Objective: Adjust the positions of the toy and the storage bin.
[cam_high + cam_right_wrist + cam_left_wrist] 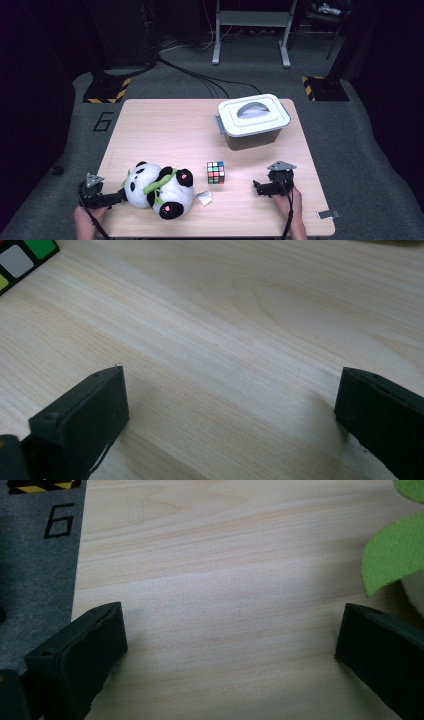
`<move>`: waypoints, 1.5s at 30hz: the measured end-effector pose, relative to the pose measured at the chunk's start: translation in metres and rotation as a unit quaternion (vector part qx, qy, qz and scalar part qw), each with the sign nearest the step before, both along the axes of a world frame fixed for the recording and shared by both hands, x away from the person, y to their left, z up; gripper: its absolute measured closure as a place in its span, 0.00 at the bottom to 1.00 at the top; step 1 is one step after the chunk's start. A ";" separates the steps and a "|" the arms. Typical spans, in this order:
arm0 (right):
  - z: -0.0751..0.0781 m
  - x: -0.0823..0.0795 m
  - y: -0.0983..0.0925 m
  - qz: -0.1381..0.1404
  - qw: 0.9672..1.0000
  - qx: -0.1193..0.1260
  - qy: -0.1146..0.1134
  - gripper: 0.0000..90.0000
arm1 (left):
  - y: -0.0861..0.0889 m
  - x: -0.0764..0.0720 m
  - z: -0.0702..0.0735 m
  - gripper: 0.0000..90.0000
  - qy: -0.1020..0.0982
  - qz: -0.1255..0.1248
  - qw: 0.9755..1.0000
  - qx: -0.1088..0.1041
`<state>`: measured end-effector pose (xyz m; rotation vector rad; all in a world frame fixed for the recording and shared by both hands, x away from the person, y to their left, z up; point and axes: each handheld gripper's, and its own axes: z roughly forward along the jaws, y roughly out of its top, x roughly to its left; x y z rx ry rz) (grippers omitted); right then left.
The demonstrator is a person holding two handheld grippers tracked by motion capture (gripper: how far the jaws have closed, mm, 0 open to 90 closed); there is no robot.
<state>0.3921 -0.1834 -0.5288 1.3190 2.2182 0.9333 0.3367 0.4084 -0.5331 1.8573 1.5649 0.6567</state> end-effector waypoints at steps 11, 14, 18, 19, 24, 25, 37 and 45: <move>0.000 0.000 0.000 0.001 1.000 0.000 0.001 0.00 | 0.000 0.000 0.000 0.00 -0.001 -0.001 1.000 0.002; 0.000 0.000 0.000 0.001 1.000 0.000 0.001 0.00 | 0.000 0.000 0.000 0.00 -0.002 0.000 1.000 0.002; 0.000 0.000 0.000 0.001 1.000 0.000 0.001 0.00 | 0.000 0.000 0.000 0.00 -0.002 -0.001 1.000 0.002; 0.000 0.000 0.000 0.001 1.000 0.000 0.001 0.00 | 0.000 0.000 0.000 0.00 0.001 0.000 1.000 0.001; 0.000 0.000 0.000 0.001 1.000 0.000 0.000 0.00 | 0.000 0.000 0.000 0.00 -0.002 -0.001 1.000 0.002; 0.000 0.000 0.000 0.001 1.000 0.000 0.001 0.00 | 0.000 0.000 0.000 0.00 -0.001 -0.001 1.000 0.002; 0.010 -0.007 0.007 0.036 0.999 0.011 -0.018 0.00 | 0.000 0.000 0.000 0.00 -0.002 -0.001 1.000 0.002; 0.024 -0.009 0.038 0.105 0.994 0.023 -0.026 0.00 | 0.000 0.000 0.000 0.00 -0.001 -0.001 1.000 0.002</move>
